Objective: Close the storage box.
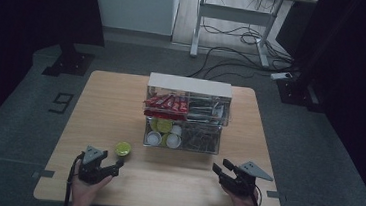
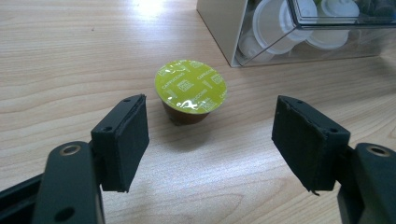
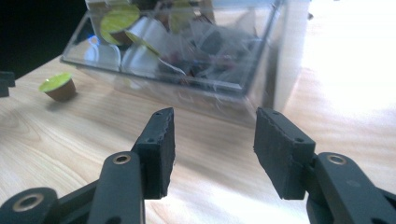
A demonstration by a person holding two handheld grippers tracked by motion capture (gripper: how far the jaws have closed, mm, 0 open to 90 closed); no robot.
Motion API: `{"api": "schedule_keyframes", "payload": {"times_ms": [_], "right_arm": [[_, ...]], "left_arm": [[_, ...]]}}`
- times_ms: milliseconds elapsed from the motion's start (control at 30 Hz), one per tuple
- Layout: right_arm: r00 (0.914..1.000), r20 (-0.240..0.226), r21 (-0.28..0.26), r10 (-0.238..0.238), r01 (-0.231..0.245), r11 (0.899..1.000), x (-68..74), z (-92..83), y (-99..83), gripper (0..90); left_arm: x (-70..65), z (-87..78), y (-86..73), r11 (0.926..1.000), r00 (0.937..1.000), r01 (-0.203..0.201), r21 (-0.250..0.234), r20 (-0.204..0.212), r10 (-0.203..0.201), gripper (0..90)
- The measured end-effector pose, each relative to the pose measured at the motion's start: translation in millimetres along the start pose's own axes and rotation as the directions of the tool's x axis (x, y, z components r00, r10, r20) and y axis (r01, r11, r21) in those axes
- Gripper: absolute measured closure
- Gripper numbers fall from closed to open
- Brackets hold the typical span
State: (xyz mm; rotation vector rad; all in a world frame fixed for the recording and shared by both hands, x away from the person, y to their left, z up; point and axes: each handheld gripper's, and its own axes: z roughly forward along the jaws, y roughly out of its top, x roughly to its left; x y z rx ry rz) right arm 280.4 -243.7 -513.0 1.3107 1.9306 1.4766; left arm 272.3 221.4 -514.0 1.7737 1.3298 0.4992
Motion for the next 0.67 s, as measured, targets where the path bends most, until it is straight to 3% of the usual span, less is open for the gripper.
{"api": "schedule_keyframes", "payload": {"times_ms": [333,667], "right_arm": [[0.9990,0.045,0.053,0.004,-0.007,0.999,-14.0,-14.9,-22.5,47.2],[0.9989,0.046,0.060,0.004,-0.007,0.998,-14.6,-11.2,-24.0,46.8]], "left_arm": [[-2.1,2.9,-0.8,0.9997,0.9999,-0.014,0.019,0.008,0.014,27.6],[-3.0,5.4,-1.8,0.9993,0.9997,-0.022,0.031,0.011,0.021,27.6]]}}
